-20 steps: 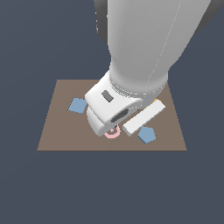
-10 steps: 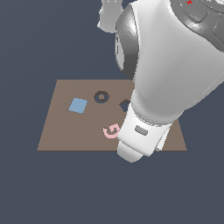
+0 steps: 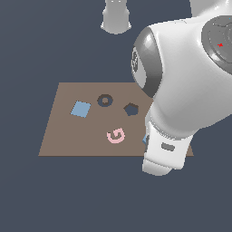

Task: Insert a designated object into the corresponding slot on a board.

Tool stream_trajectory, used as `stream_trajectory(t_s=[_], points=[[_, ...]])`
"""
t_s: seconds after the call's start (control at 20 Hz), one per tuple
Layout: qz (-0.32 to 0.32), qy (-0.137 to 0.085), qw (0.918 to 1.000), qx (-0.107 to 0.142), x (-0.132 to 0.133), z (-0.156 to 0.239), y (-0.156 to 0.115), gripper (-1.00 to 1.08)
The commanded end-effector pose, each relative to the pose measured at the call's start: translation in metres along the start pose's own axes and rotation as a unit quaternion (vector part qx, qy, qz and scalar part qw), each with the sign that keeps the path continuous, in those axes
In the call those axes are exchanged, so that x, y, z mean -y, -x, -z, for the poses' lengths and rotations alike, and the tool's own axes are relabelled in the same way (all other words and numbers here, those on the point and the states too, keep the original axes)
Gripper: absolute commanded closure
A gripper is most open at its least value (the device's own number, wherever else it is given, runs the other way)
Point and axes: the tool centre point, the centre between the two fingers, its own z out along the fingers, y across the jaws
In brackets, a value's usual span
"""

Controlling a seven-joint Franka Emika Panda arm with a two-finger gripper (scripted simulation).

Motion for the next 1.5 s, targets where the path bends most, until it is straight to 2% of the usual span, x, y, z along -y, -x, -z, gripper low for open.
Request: stream_trajectory(t_s=[0.0,0.85,0.9,1.45], points=[[0.018,0.0,0.9998,0.0,0.0,-0.003,-0.004,-0.92],[0.033,0.0,0.9994,0.001,0.002,-0.026,-0.007,-0.92],[0.033,0.0,0.9994,0.001,0.002,-0.026,-0.007,1.08],[0.033,0.0,0.9994,0.001,0.002,-0.025,-0.008,1.08]])
